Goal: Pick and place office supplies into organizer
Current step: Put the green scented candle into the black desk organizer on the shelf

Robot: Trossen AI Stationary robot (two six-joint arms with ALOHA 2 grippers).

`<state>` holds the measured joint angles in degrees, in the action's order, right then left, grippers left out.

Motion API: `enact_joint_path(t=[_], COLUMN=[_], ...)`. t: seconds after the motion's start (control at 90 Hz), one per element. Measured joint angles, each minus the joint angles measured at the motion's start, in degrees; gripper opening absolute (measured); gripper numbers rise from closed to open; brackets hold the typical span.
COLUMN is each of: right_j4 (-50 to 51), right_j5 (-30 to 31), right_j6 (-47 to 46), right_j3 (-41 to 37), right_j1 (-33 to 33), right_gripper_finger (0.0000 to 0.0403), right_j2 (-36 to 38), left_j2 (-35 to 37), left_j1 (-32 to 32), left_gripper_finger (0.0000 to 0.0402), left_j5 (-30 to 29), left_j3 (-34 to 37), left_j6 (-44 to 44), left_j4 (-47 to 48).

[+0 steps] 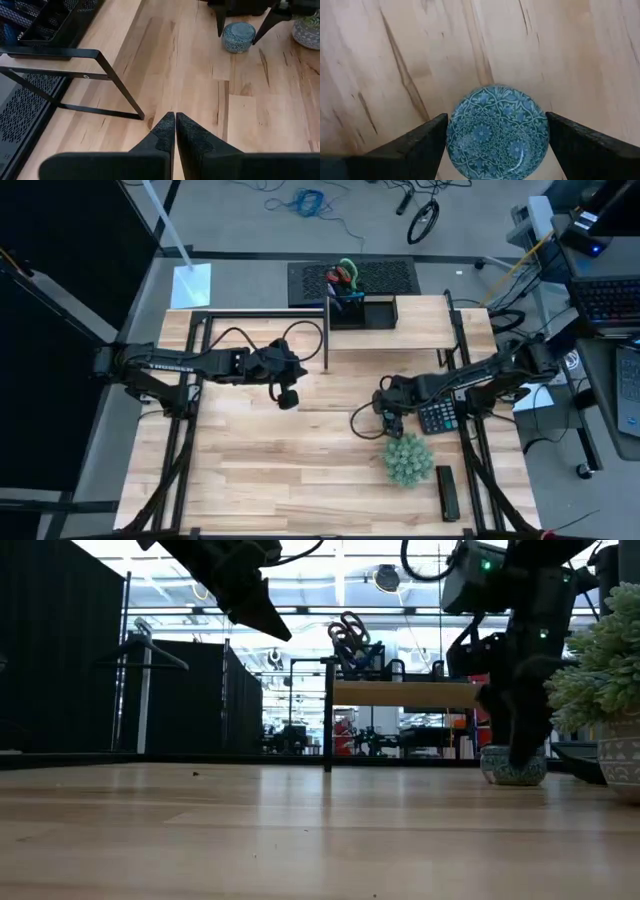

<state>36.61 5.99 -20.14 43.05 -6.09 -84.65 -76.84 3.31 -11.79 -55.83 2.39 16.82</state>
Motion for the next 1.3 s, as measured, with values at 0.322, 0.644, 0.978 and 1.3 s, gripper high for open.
enact_joint_path(t=[0.322,0.644,0.978,1.3], right_j4=[-0.6,-1.8,5.8,22.0], right_j5=[-0.5,-0.1,0.1,9.2], right_j6=[-0.2,0.3,2.6,13.5], right_j3=[0.2,1.4,9.7,32.3], right_j1=[0.0,0.0,0.4,6.1], right_gripper_finger=[0.0283,0.0278,0.0276,0.0276], right_j2=[-3.9,-4.0,-4.0,-3.9], left_j2=[0.0,0.0,0.0,0.0], left_j1=[0.0,0.0,0.0,0.0], left_gripper_finger=[0.0003,0.0003,0.0003,0.0003], left_j5=[0.0,0.0,0.0,0.0], left_j3=[0.0,0.0,0.0,0.0], left_j6=[0.0,0.0,0.0,0.0], left_j4=[0.0,0.0,0.0,0.0])
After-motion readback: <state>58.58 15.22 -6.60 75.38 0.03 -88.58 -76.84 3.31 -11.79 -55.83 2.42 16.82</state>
